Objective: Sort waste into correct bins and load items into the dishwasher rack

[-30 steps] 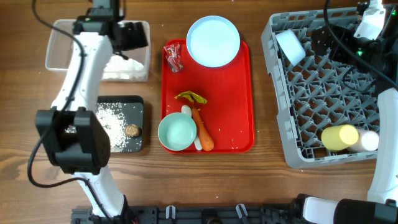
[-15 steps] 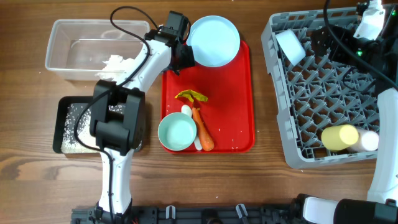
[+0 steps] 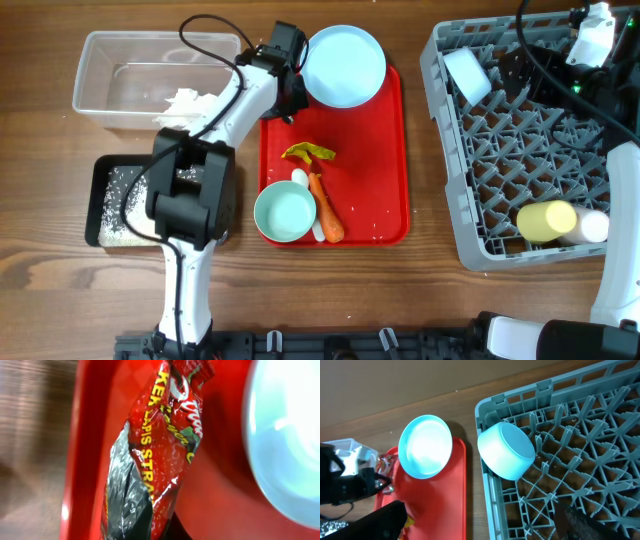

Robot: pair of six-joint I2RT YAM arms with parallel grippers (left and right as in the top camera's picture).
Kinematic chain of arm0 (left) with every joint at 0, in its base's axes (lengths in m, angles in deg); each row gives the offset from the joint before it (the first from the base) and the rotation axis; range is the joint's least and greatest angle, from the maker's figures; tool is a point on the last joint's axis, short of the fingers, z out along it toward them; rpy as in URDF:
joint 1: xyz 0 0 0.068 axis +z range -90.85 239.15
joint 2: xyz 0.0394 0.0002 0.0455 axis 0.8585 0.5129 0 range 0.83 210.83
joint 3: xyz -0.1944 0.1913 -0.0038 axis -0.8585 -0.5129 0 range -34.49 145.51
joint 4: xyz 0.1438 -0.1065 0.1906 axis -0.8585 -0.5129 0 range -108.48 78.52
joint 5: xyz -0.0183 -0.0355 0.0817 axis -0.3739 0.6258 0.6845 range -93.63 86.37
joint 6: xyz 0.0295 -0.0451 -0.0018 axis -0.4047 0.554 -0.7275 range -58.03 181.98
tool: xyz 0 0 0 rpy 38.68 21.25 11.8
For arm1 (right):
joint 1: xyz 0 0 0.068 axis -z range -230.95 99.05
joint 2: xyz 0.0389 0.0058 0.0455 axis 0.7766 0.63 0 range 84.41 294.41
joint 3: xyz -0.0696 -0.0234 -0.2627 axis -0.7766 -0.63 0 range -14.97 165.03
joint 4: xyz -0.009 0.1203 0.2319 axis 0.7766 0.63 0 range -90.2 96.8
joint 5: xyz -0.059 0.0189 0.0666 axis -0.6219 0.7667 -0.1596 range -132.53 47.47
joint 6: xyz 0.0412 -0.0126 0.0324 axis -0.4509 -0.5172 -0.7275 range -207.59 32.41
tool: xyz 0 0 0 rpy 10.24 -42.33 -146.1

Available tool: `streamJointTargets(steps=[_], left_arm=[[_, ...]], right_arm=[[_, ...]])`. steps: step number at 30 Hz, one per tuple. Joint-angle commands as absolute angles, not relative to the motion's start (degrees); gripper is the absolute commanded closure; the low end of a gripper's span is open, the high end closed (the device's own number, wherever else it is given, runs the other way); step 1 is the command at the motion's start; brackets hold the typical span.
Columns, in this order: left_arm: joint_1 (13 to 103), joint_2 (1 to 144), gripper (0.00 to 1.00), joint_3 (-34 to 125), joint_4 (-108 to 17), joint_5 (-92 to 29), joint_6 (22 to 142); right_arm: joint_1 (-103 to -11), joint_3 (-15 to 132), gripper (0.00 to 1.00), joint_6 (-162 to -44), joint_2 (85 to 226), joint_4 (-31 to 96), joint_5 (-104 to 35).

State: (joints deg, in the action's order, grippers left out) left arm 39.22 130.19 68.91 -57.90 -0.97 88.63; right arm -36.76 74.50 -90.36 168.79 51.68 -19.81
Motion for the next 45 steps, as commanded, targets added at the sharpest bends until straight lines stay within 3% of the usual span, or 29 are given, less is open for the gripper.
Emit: streamJointTargets(steps=[1, 5, 9, 10, 11, 12, 14, 16, 24, 28, 31, 32, 33, 35, 36, 40, 41, 42, 43, 45], left_arm=[[39.2, 117.2, 0.96, 69.0, -61.2, 1.1, 87.7], [42.8, 109.6, 0.96, 68.9, -68.5, 12.1, 87.7], [51.4, 112.0, 0.96, 67.6, -69.4, 12.1, 88.4], [53.4, 113.5, 0.84, 67.6, -69.4, 11.6, 88.4], [54.8, 115.0, 0.45, 67.6, -68.8, 11.4, 88.4], [55.3, 116.0, 0.17, 67.6, -67.9, 11.4, 88.1], [55.2, 116.4, 0.11, 67.6, -65.6, 9.9, 84.3], [53.4, 115.2, 0.11, 67.6, -64.4, 6.3, 80.1], [32.8, 116.0, 0.12, 62.1, -68.5, -6.6, 64.5], [31.2, 118.7, 0.12, 54.6, -59.7, -6.6, 63.7], [31.3, 120.9, 0.14, 53.5, -59.9, -6.7, 63.7], [31.3, 121.6, 0.25, 53.5, -59.4, -6.7, 63.7], [31.3, 122.1, 0.43, 53.5, -58.9, -6.7, 63.7], [31.3, 122.3, 0.90, 53.5, -58.6, -7.1, 63.8], [31.2, 122.3, 0.96, 53.5, -58.8, -7.3, 63.9], [31.7, 121.3, 0.96, 55.2, -60.0, -7.3, 63.9], [32.0, 120.4, 0.73, 56.8, -61.3, -7.3, 63.9], [32.3, 119.4, 0.32, 58.8, -63.0, -7.3, 63.9], [32.4, 117.8, 0.21, 60.9, -65.0, -7.2, 63.9], [32.4, 115.5, 0.20, 62.1, -67.5, -7.3, 63.2]], right_arm=[[-36.7, 74.1, 0.03, -89.2, 169.4, 51.7, -19.0], [-36.7, 74.1, 0.03, -89.3, 169.4, 51.6, -18.9], [-36.7, 74.1, 0.03, -89.3, 169.4, 51.6, -18.9], [-36.7, 74.1, 0.03, -89.3, 169.4, 51.6, -18.9], [-36.7, 74.1, 0.03, -89.3, 169.4, 51.6, -18.9], [-36.7, 74.1, 0.03, -89.3, 169.4, 51.6, -18.9], [-36.7, 74.1, 0.03, -89.3, 169.4, 51.7, -18.9], [-36.7, 74.1, 0.03, -89.3, 169.4, 51.7, -18.9], [-36.7, 74.1, 0.03, -89.1, 169.4, 52.2, -19.0], [-36.8, 74.1, 0.03, -89.1, 169.4, 52.4, -18.9], [-36.8, 74.1, 0.03, -89.2, 169.4, 53.1, -18.9], [-36.7, 74.1, 0.03, -89.1, 169.4, 53.1, -18.9], [-36.7, 74.1, 0.03, -89.1, 169.4, 53.0, -18.9], [-36.7, 74.1, 0.03, -89.1, 169.4, 53.1, -19.0], [-36.8, 74.1, 0.03, -89.1, 169.4, 53.0, -19.0], [-36.7, 74.1, 0.04, -89.1, 169.4, 53.0, -19.0], [-36.7, 74.1, 0.03, -89.1, 169.4, 53.0, -18.9], [-36.7, 74.1, 0.03, -89.1, 169.4, 53.0, -19.0], [-36.7, 74.1, 0.03, -89.1, 169.4, 52.8, -19.0], [-36.8, 74.1, 0.03, -89.1, 169.4, 52.6, -18.9]])
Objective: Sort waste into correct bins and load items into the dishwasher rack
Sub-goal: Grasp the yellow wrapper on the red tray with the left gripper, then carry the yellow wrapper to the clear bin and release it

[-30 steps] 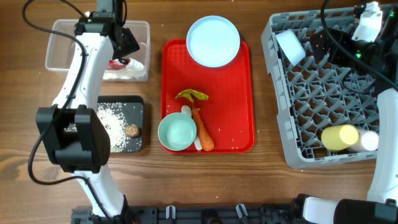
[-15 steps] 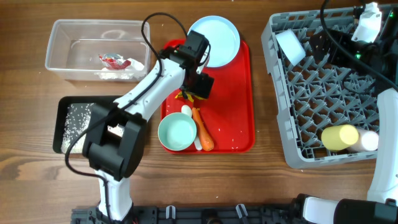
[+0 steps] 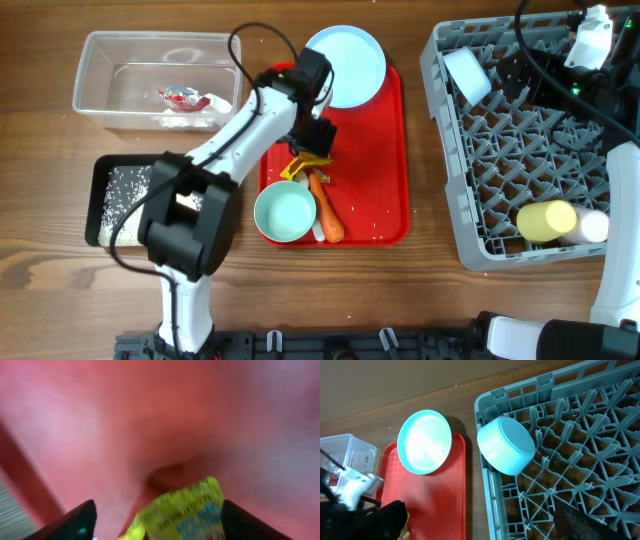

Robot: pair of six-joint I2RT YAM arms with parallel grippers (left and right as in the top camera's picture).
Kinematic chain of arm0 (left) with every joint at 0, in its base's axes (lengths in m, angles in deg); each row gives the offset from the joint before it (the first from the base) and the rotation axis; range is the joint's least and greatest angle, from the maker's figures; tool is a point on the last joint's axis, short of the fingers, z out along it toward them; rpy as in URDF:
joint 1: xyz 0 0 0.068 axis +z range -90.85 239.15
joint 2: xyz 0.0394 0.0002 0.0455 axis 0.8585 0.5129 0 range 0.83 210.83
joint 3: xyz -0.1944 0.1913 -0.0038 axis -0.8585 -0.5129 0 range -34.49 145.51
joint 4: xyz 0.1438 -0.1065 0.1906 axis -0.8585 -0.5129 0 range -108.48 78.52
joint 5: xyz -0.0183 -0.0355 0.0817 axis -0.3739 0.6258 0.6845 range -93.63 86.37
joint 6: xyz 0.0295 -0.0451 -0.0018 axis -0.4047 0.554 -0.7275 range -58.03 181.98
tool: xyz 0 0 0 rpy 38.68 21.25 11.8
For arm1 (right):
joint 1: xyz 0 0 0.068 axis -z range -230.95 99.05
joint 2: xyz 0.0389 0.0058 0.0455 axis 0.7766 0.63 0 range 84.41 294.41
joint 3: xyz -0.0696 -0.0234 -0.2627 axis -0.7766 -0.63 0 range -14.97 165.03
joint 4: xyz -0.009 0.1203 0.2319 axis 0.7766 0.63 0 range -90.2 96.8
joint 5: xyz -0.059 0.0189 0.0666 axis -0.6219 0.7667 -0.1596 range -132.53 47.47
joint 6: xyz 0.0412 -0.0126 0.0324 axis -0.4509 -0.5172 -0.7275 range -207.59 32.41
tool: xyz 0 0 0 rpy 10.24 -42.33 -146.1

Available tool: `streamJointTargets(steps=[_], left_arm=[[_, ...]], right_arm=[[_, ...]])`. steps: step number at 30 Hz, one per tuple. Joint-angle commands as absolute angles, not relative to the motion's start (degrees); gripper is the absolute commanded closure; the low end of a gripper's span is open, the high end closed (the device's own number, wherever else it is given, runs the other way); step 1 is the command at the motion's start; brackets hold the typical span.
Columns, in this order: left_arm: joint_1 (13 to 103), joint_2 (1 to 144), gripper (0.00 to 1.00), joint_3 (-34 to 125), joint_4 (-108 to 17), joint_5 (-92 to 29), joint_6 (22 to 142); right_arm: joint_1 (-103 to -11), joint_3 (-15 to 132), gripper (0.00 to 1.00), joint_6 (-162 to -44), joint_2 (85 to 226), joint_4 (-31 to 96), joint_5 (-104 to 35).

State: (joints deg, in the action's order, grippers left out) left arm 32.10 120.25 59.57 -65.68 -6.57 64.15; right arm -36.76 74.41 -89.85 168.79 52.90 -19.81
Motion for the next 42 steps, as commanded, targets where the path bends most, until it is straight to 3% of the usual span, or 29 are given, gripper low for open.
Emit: streamJointTargets(steps=[1, 4, 12, 17, 21, 23, 25, 36, 40, 42], left_arm=[[32.4, 115.5, 0.21, 62.1, -68.8, -7.9, 61.6], [32.4, 116.1, 0.27, 60.8, -71.4, -10.8, 57.7], [32.4, 117.2, 0.31, 53.5, -72.0, -16.6, 54.4], [32.4, 120.7, 0.39, 49.8, -64.8, -17.1, 53.4], [32.4, 124.1, 0.64, 49.5, -62.0, -15.9, 54.7], [32.4, 124.1, 0.84, 49.5, -59.7, -14.0, 56.9], [32.4, 124.1, 0.96, 49.5, -58.9, -14.1, 56.9], [34.8, 109.9, 0.96, 59.3, -62.1, -11.7, 63.4], [44.1, 105.3, 0.96, 59.3, -58.6, 2.8, 68.5], [49.2, 105.6, 0.96, 59.3, -53.5, 4.4, 68.5]], right_arm=[[-36.8, 74.1, 0.03, -89.1, 169.4, 52.6, -18.9], [-36.8, 74.1, 0.03, -89.1, 169.4, 52.6, -18.9], [-36.8, 74.1, 0.03, -89.1, 169.4, 53.0, -18.9], [-36.8, 74.1, 0.03, -89.1, 169.4, 53.3, -19.0], [-36.8, 74.1, 0.03, -89.1, 169.4, 53.2, -19.0], [-36.8, 74.1, 0.03, -89.0, 169.4, 53.2, -19.0], [-36.7, 74.1, 0.03, -89.1, 169.4, 53.2, -19.0], [-36.7, 74.1, 0.03, -89.0, 169.4, 53.2, -19.2], [-36.7, 74.1, 0.03, -89.1, 169.4, 53.2, -19.6], [-36.7, 74.1, 0.03, -89.1, 169.4, 53.2, -19.6]])
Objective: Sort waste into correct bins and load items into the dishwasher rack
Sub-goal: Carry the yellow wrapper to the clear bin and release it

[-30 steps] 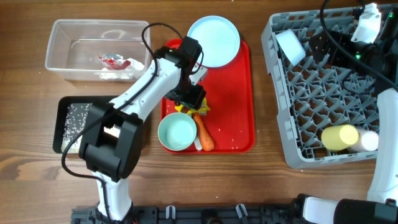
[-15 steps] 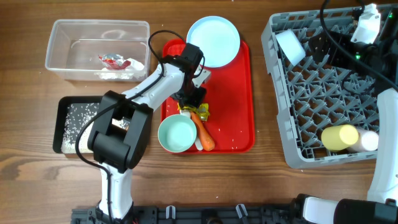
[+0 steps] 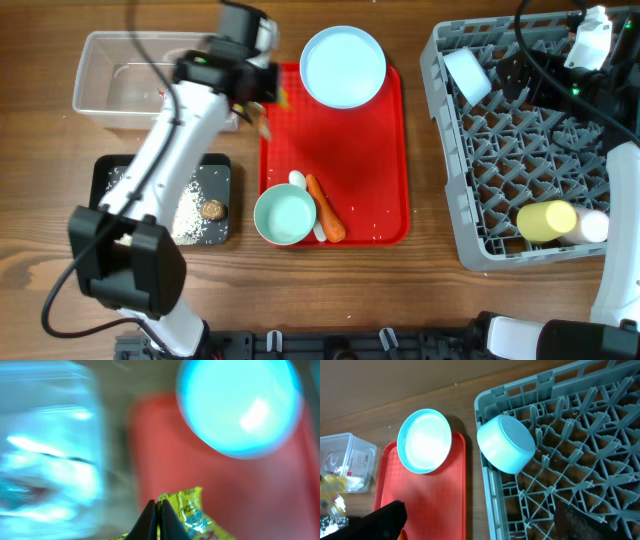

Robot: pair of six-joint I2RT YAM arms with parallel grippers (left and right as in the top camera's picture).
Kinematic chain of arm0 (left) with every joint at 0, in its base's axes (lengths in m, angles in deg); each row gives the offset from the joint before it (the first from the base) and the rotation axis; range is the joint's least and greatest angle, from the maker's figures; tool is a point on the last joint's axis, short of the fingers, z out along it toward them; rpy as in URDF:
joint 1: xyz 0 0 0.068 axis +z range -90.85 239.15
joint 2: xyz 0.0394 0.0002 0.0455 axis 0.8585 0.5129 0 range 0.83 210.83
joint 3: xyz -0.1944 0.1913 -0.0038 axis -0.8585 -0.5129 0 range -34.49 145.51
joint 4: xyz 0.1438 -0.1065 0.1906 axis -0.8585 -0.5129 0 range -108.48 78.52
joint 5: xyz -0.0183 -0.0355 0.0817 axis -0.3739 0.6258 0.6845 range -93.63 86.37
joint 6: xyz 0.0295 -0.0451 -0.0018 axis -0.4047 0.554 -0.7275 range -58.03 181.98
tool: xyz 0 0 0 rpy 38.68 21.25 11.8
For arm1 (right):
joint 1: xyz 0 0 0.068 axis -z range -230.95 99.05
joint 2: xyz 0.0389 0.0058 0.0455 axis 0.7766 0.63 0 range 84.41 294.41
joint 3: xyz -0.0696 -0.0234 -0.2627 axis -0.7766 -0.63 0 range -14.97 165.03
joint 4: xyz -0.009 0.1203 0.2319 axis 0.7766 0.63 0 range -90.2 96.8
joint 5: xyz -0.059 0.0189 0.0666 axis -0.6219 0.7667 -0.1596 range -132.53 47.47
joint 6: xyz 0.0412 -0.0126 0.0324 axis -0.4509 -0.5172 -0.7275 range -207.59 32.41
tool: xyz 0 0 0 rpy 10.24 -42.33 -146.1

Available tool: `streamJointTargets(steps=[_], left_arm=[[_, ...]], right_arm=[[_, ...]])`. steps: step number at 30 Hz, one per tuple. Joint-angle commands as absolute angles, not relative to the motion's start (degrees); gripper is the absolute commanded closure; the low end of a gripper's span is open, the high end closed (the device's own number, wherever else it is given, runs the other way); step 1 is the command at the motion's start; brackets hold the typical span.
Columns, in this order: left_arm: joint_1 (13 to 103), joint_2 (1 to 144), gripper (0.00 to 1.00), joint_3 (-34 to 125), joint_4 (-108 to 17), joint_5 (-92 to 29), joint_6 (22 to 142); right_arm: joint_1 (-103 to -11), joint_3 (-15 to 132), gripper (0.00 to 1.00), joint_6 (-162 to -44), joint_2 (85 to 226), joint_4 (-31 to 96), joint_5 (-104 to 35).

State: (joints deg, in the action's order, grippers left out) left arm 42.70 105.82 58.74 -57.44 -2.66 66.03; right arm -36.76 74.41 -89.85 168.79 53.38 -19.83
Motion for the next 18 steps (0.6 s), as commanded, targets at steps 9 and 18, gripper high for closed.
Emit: streamJointTargets(steps=[9, 18], left_arm=[[58.4, 110.9, 0.00, 59.3, -41.4, 4.4, 68.5], [40.5, 105.1, 0.09, 59.3, -68.7, -3.4, 68.7]], right_arm=[[-36.8, 74.1, 0.03, -89.1, 169.4, 53.3, -19.6], [-36.8, 74.1, 0.02, -89.1, 169.4, 53.3, -19.5]])
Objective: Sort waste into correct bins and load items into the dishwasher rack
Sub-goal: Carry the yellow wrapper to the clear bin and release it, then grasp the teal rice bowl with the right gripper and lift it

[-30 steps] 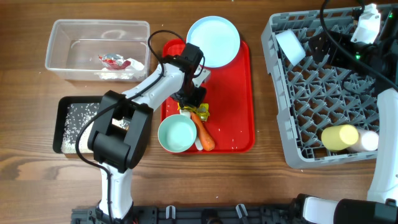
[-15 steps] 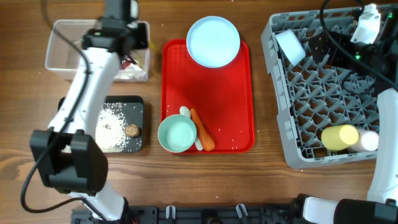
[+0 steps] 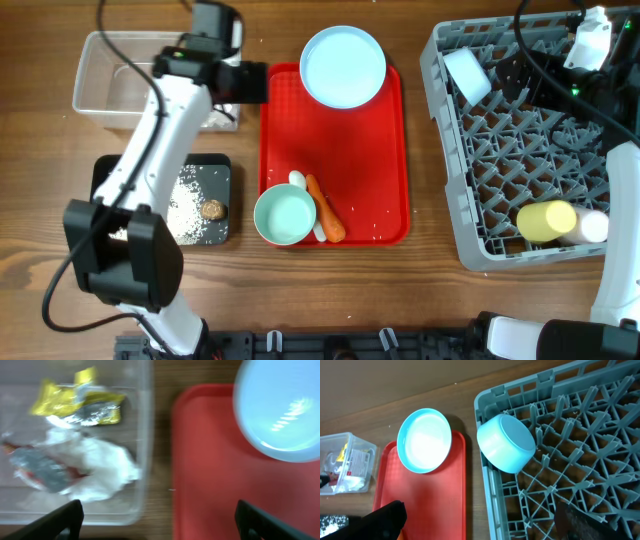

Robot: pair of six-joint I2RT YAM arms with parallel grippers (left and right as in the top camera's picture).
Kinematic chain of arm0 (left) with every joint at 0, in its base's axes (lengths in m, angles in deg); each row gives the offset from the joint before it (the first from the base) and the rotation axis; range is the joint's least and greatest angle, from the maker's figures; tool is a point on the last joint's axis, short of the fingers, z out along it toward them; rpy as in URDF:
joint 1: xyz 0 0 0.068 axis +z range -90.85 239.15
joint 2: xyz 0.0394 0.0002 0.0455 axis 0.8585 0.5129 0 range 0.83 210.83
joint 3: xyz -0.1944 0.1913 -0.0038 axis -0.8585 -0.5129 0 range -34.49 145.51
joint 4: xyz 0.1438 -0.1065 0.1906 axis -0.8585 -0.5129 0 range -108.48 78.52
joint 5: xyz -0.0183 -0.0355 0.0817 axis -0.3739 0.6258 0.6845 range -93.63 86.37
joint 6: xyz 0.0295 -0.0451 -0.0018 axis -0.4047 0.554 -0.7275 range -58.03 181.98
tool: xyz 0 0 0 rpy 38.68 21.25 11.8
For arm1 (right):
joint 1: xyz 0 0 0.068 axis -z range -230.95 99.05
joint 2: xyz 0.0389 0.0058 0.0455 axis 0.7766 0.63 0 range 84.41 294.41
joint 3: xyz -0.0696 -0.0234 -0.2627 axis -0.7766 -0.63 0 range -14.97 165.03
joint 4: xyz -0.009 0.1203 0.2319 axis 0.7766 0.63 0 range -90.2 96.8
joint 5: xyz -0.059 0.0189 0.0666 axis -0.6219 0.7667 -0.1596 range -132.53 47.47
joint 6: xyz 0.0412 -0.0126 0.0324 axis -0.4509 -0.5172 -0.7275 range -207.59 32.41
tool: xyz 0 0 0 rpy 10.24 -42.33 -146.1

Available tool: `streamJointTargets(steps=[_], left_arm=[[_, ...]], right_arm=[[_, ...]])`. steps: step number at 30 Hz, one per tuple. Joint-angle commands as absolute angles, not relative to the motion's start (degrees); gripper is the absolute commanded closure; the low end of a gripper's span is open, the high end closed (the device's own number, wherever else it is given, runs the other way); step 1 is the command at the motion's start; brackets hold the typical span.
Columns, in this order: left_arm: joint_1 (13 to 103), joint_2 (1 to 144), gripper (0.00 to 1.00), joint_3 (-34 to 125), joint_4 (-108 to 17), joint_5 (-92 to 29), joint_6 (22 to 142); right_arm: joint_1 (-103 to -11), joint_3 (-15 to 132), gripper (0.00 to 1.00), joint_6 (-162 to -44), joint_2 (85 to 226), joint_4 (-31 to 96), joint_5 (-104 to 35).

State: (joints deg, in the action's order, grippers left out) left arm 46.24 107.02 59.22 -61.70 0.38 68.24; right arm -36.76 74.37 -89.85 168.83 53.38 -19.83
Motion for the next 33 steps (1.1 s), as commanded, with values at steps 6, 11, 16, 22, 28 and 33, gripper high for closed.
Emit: streamJointTargets(steps=[6, 11, 16, 22, 28, 33], left_arm=[[35.6, 105.1, 0.11, 59.3, -72.0, -4.1, 74.1], [35.5, 105.1, 0.14, 59.3, -74.7, -8.8, 74.4], [35.4, 105.1, 0.25, 55.9, -80.8, -5.0, 84.4], [43.6, 105.1, 0.21, 55.4, -77.3, -5.5, 92.3], [43.9, 105.1, 0.25, 55.4, -77.4, -5.3, 90.9], [44.1, 105.1, 0.24, 55.4, -76.5, -5.3, 90.9]], right_arm=[[-43.8, 72.6, 0.01, -87.6, 170.0, 54.1, -15.3], [-54.9, 69.0, 0.02, -86.3, 174.0, 52.3, -18.2], [-56.1, 68.9, 0.05, -87.5, 175.0, 51.6, -12.3], [-73.4, 62.6, 0.12, -89.3, 175.8, 49.4, -19.8], [-78.9, 61.4, 0.24, -91.0, 178.5, 48.4, -17.8], [-85.9, 61.4, 0.35, -90.7, 184.9, 48.2, -17.7]])
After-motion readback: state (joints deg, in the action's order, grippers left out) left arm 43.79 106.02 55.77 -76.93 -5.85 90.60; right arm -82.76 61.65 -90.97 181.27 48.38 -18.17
